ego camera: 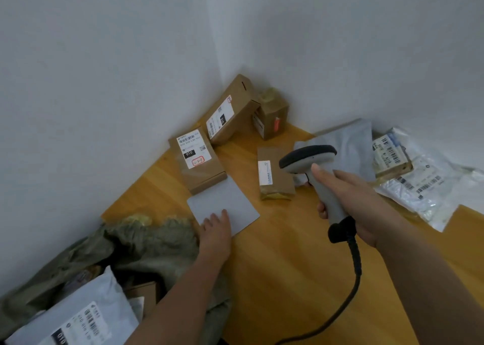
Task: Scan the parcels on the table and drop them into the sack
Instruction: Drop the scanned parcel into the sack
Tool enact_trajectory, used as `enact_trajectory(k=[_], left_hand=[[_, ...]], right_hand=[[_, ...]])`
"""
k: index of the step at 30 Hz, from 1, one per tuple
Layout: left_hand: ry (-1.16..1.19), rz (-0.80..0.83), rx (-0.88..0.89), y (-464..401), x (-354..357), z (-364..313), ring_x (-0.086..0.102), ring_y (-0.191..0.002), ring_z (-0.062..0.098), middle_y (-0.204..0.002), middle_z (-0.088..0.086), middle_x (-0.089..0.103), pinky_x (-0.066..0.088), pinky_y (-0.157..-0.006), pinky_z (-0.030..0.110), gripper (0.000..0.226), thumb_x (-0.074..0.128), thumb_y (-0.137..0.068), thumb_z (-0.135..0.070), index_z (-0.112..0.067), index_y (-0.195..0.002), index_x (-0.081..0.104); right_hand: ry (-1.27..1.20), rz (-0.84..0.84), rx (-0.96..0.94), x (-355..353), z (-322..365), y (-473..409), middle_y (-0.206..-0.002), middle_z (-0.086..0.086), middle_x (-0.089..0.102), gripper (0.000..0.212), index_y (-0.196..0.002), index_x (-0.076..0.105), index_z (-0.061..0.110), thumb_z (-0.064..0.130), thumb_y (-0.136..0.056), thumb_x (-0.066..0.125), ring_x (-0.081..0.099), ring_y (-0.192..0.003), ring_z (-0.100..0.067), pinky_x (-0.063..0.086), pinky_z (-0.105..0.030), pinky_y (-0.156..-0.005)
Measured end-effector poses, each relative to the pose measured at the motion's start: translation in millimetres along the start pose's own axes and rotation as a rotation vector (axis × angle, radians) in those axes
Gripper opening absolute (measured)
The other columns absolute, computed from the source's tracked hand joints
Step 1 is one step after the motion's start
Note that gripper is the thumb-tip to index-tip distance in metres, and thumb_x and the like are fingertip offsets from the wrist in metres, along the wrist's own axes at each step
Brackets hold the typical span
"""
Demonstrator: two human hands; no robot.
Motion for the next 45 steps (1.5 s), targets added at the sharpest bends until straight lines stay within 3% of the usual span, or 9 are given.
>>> enact_trajectory(k=[6,9,14,20,26,32,36,41,45], left_hand=[[0.12,-0.133,0.043,-5,-19,4,0.054,-0.114,0.024,-0.127,0.009,0.054,0.046,-0.091,0.031,0.044,0.037,-0.1,-0.006,-0.011,-0.144,0.034],[0.721,-0.113,-0.08,-2,-34,23,0.055,-0.079,0.02,-0.084,0.006,0.057,0.043,-0.066,0.027,0.013,0.048,-0.094,-0.006,-0.013,-0.086,0.056],[1.81,0.155,-0.209,31,-55,12,0.065,-0.107,0.029,-0.116,0.013,0.068,0.058,-0.081,0.043,0.041,0.045,-0.085,0.01,-0.004,-0.122,0.056],[2.191,0.326,0.048,86,-105,-8,0.067,-0.104,0.032,-0.113,0.019,0.07,0.061,-0.067,0.04,0.052,0.037,-0.07,0.013,-0.002,-0.116,0.059],[2.073,0.344,0.17,133,-114,3,0.056,-0.123,0.038,-0.131,0.023,0.06,0.05,-0.095,0.048,0.059,0.038,-0.071,0.014,0.0,-0.124,0.059],[1.848,0.225,0.226,161,-116,43,0.062,-0.114,0.034,-0.13,0.018,0.062,0.052,-0.093,0.051,0.068,0.059,-0.068,0.008,-0.008,-0.134,0.051],[1.873,0.098,0.255,175,-140,52,0.063,-0.101,0.024,-0.124,0.013,0.064,0.053,-0.078,0.036,0.045,0.067,-0.084,-0.005,-0.016,-0.127,0.057],[1.179,0.126,0.398,198,-149,23,0.07,-0.1,0.021,-0.103,0.001,0.075,0.051,-0.097,0.039,0.025,0.08,-0.078,-0.024,-0.019,-0.102,0.074],[0.858,0.113,0.434,219,-150,6,0.07,-0.093,0.006,-0.099,-0.015,0.074,0.055,-0.089,0.031,0.028,0.074,-0.082,-0.044,-0.026,-0.104,0.072]], right_hand=[[-0.028,0.041,0.044,0,-16,-18,-0.077,-0.007,0.057,0.043,-0.105,0.063,0.009,0.05,-0.09,0.061,0.055,-0.064,-0.018,0.049,-0.034,-0.066],[-0.069,0.041,0.042,2,-16,-20,-0.078,-0.006,0.058,0.041,-0.104,0.063,0.01,0.048,-0.089,0.063,0.055,-0.063,-0.017,0.048,-0.033,-0.065],[-0.183,-0.03,-0.021,1,-13,-13,-0.095,-0.009,0.06,0.035,-0.112,0.059,0.012,0.036,-0.089,0.068,0.053,-0.058,-0.013,0.049,-0.027,-0.056],[-0.189,-0.072,-0.004,17,-27,15,-0.077,-0.007,0.055,0.041,-0.118,0.052,0.016,0.027,-0.085,0.074,0.051,-0.06,-0.015,0.048,-0.028,-0.055],[-0.223,0.01,-0.01,50,-40,54,-0.079,-0.008,0.063,0.045,-0.121,0.055,0.009,0.01,-0.081,0.076,0.054,-0.056,-0.012,0.049,-0.028,-0.055],[0.134,-0.144,-0.161,37,-27,95,-0.099,-0.009,0.064,0.058,-0.127,0.049,0.016,0.008,-0.079,0.079,0.063,-0.074,-0.021,0.051,-0.033,-0.059],[0.441,-0.205,-0.276,22,-11,122,-0.099,-0.004,0.062,0.048,-0.118,0.049,0.019,0.015,-0.079,0.078,0.063,-0.083,-0.02,0.054,-0.036,-0.065],[0.631,-0.236,-0.362,12,8,142,-0.097,-0.004,0.061,0.045,-0.118,0.049,0.017,0.014,-0.08,0.074,0.057,-0.073,-0.013,0.041,-0.027,-0.054],[0.662,-0.221,-0.397,10,21,149,-0.09,0.001,0.058,0.046,-0.12,0.047,0.019,0.013,-0.083,0.072,0.056,-0.072,-0.012,0.039,-0.025,-0.053]])
Point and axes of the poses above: each hand's wrist, its own y-axis away from the middle knuckle, its own x-axis out of the palm, z = x × y, the point moved 10 cm from there along -y, towards the middle knuckle
